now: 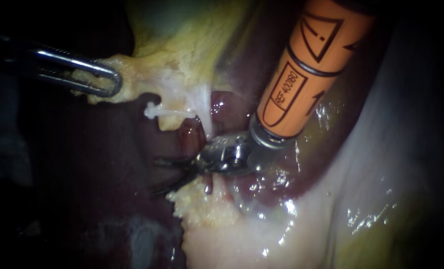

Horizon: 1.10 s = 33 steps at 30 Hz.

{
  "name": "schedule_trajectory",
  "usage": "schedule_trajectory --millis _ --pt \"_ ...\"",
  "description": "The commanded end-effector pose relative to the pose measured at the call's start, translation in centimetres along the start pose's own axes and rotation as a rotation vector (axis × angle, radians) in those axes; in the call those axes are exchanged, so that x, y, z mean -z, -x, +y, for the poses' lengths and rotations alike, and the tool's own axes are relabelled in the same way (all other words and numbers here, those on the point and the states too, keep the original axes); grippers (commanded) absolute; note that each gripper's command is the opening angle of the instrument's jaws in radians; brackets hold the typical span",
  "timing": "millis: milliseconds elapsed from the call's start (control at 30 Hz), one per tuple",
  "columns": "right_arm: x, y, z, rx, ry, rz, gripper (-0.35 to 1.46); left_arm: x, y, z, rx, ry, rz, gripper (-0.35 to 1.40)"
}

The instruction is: Go back from the cut left tube

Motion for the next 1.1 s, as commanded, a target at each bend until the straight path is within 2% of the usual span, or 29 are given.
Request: schedule_trajectory --millis 33,167,300,567,667,800,1100 --pt "0.06 0.00 -0.01 0.033 0.018 0.002 1.29 0.00 0.00 0.00 0.000 0.001 0.000 -0.35" --pt "0.30 0.02 -0.08 0.148 0.118 0.011 1.44 0.01 0.00 -0.01 0.000 0.001 -0.001 -0.35" --pt "0.67 0.05 -0.15 0.203 0.155 0.009 1.44 0.02 0.00 -0.03 -0.001 0.002 -0.001 -0.35" --pt "1.61 0.10 -0.25 0.255 0.226 0.005 1.44 0.02 0.00 -0.05 -0.001 0.002 -0.002 -0.35" --pt "1.83 0.11 -0.24 0.258 0.248 0.002 1.44 0.02 0.00 -0.05 -0.001 0.002 -0.002 -0.35" --pt "2.02 0.13 -0.22 0.257 0.274 -0.006 1.44 0.02 0.00 -0.06 -0.002 0.002 -0.002 -0.35" --pt "2.05 0.16 -0.22 0.253 0.279 -0.006 1.44 -0.08 0.01 -0.15 -0.004 -0.001 0.000 -0.35"
